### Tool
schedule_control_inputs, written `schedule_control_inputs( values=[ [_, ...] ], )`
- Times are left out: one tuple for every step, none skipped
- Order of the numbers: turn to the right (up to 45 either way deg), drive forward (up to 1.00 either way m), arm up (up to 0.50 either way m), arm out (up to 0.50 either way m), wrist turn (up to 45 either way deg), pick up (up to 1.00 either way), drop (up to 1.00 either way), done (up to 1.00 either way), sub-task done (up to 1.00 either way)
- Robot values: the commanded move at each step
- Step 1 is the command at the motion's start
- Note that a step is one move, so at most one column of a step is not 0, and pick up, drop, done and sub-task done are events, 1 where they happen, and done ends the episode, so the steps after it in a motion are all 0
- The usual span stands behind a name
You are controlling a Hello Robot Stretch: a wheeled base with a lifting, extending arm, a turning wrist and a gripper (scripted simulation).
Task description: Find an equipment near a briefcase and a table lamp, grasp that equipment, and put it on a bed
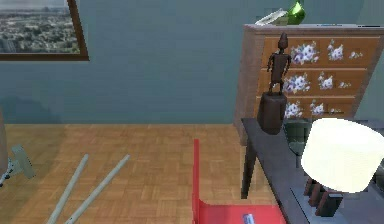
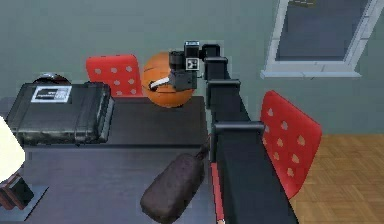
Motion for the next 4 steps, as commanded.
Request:
schedule_control_inputs(
  values=[
    [0.0, 0.00, 0.00, 0.00, -45.0, 0.00, 0.00, 0.00, 0.00],
    [0.0, 0.00, 0.00, 0.00, -45.0, 0.00, 0.00, 0.00, 0.00],
    [0.0, 0.00, 0.00, 0.00, -21.0, 0.00, 0.00, 0.00, 0.00],
    [0.0, 0.00, 0.00, -0.38, 0.0, 0.00, 0.00, 0.00, 0.00]
  ],
)
